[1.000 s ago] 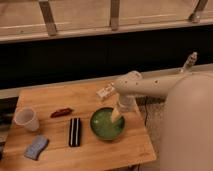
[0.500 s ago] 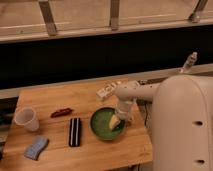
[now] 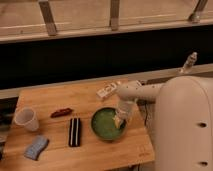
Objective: Pick up the ceramic bowl
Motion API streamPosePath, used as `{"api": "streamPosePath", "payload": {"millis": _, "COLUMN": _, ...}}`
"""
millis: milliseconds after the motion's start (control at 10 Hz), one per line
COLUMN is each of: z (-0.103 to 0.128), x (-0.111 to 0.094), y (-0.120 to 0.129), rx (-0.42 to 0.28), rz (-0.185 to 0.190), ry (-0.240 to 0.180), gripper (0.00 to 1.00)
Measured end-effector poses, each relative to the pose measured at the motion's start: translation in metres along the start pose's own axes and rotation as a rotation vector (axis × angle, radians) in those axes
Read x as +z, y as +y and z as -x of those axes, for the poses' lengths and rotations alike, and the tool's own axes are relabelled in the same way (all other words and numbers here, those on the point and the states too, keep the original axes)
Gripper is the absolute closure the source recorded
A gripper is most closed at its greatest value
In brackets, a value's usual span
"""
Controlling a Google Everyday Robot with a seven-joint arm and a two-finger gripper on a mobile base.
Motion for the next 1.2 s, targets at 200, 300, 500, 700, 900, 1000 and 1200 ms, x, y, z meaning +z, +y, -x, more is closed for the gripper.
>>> {"api": "streamPosePath", "payload": {"millis": 200, "z": 0.001, "x": -0.002, "y": 0.005, "rx": -0.007, "rz": 0.006, "ry": 0.000, "gripper": 1.00}}
{"api": "streamPosePath", "payload": {"millis": 300, "z": 0.001, "x": -0.007, "y": 0.006, "rx": -0.015, "rz": 0.018, "ry": -0.011, "gripper": 1.00}}
{"api": "streamPosePath", "payload": {"millis": 500, "z": 0.004, "x": -0.038, "y": 0.004, "rx": -0.026, "rz": 0.064, "ry": -0.051, "gripper": 1.00}}
{"api": "streamPosePath", "payload": {"millis": 700, "z": 0.015, "x": -0.080, "y": 0.004, "rx": -0.033, "rz": 0.089, "ry": -0.090, "gripper": 1.00}}
{"api": "streamPosePath", "payload": {"millis": 900, "z": 0.041, "x": -0.130, "y": -0.002, "rx": -0.035, "rz": 0.098, "ry": -0.150, "gripper": 1.00}}
{"api": "streamPosePath", "payload": {"millis": 1000, "z": 0.050, "x": -0.145, "y": -0.003, "rx": -0.034, "rz": 0.102, "ry": -0.175, "gripper": 1.00}}
{"api": "streamPosePath", "payload": {"millis": 1200, "z": 0.062, "x": -0.187, "y": -0.009, "rx": -0.015, "rz": 0.117, "ry": -0.263, "gripper": 1.00}}
